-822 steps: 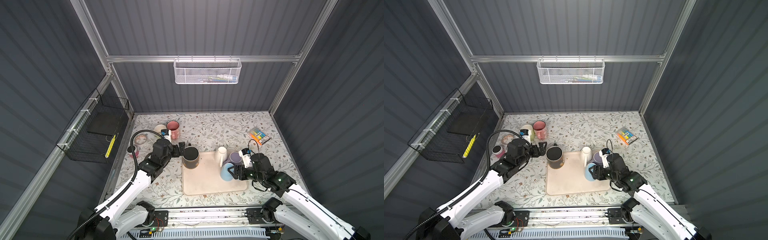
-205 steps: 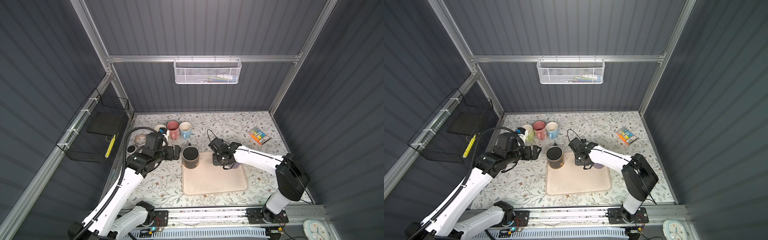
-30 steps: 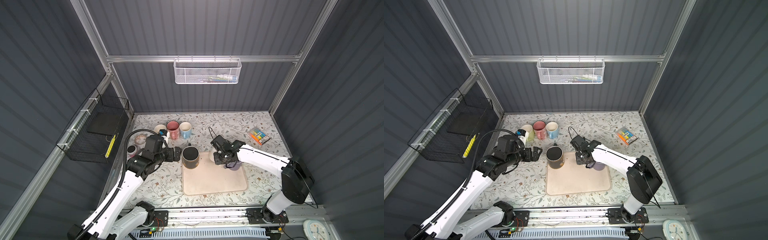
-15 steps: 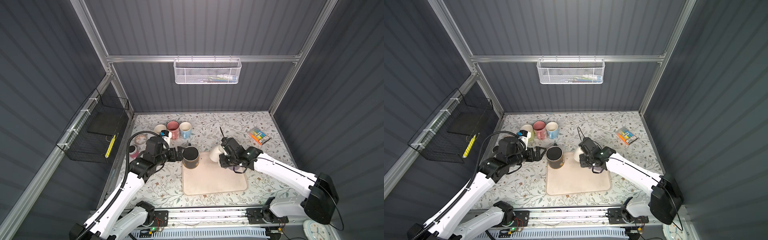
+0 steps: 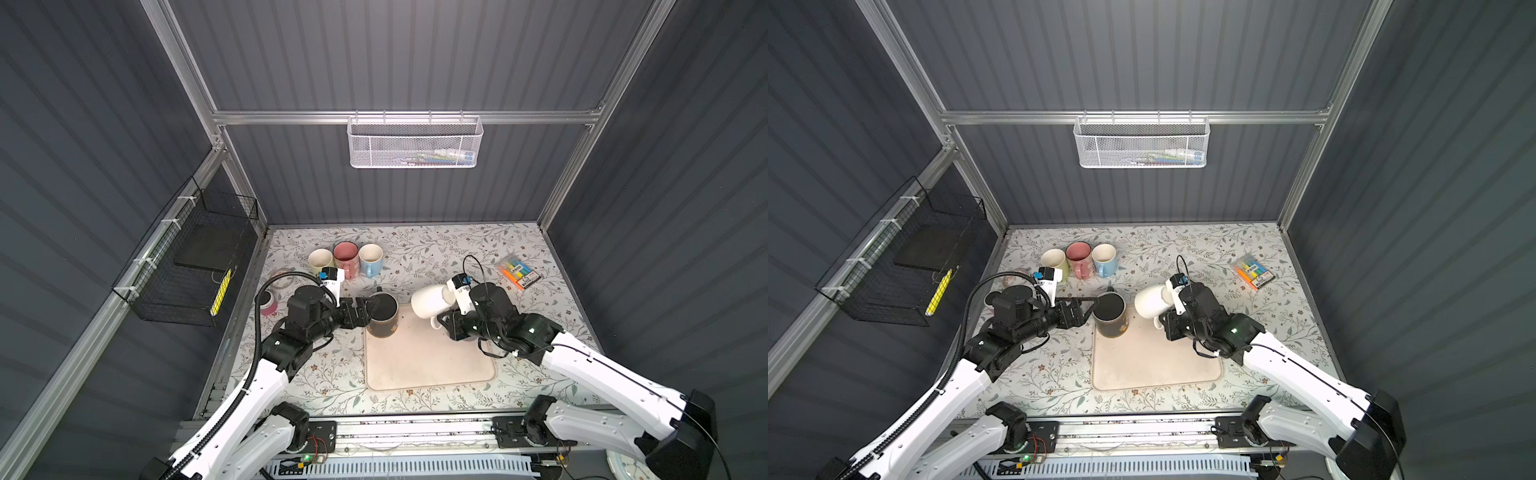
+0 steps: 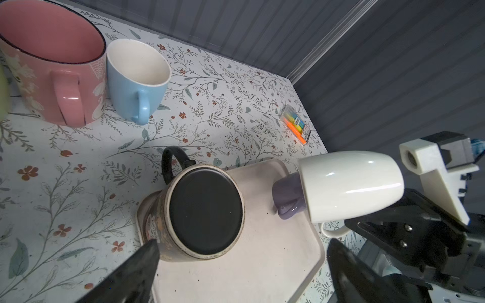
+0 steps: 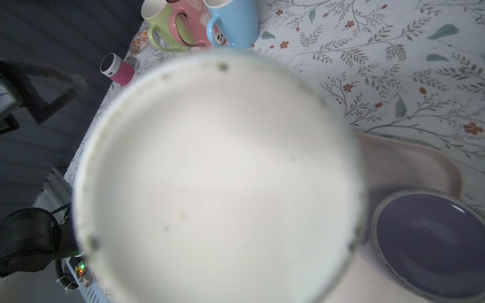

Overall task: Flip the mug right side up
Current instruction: 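Tilt the white mug with the right gripper while the left gripper reaches in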

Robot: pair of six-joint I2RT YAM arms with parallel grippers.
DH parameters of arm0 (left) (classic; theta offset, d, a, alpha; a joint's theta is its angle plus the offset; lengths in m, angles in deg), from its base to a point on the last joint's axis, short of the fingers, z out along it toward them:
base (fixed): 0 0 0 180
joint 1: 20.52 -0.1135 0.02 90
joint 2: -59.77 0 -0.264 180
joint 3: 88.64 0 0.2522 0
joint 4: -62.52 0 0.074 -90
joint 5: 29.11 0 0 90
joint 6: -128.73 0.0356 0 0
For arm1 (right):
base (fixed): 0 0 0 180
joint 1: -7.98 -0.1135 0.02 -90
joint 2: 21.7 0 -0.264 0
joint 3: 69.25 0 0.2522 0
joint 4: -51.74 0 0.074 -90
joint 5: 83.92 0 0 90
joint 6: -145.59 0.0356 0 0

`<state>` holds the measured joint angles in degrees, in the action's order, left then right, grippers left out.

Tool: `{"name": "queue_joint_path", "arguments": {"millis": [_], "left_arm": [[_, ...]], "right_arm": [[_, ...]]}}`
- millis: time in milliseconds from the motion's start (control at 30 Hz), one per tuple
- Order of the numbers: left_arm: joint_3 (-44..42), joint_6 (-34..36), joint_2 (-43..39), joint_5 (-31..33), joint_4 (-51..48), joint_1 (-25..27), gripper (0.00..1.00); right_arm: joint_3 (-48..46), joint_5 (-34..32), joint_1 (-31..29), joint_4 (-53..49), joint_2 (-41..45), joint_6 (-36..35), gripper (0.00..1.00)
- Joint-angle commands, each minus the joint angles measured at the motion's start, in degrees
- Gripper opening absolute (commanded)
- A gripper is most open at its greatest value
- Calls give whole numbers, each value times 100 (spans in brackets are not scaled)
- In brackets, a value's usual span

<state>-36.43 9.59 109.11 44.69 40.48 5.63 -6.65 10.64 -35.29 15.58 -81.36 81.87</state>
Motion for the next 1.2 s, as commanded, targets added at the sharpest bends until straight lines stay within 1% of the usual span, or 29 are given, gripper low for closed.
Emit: {"name": "queue_joint_path", "arguments": {"millis": [0, 33, 133, 367, 433, 467, 600, 733, 933, 1033, 1167], "left_arm": [[-152, -147, -105, -225, 492, -18, 100], [-187, -157, -113, -393, 570, -18, 100], [-297, -184, -140, -586, 812, -14, 100], [-576, -345, -199, -1052, 1678, -14, 98], [-611, -407, -145, -1208, 1934, -14, 98], [-634, -444, -94, -1307, 2075, -14, 97], [-716, -672, 172, -1653, 2720, 19, 96], [-764, -761, 482, -1747, 3124, 219, 96], [-666, -628, 919, -1760, 3513, 737, 95], [-596, -672, 1162, -1832, 3829, 873, 95], [-512, -904, 1546, -2104, 4481, 887, 86]], "right_arm": [[-14, 288, 2, 803, 262, -150, 0], [-28, 316, 15, 858, 313, -159, 0], [-51, 519, 119, 1048, 447, -128, 0], [-155, 1294, 574, 1639, 674, 76, 0], [-138, 1407, 686, 1744, 659, 91, 0], [-130, 1683, 726, 1804, 655, 104, 0], [-138, 1961, 868, 2059, 638, 181, 0], [-211, 2313, 1022, 2420, 600, 419, 0], [-340, 2885, 1316, 3085, 488, 826, 0], [-353, 3250, 1444, 3460, 371, 1060, 0], [-366, 3654, 1565, 3916, 206, 1323, 0]]}}
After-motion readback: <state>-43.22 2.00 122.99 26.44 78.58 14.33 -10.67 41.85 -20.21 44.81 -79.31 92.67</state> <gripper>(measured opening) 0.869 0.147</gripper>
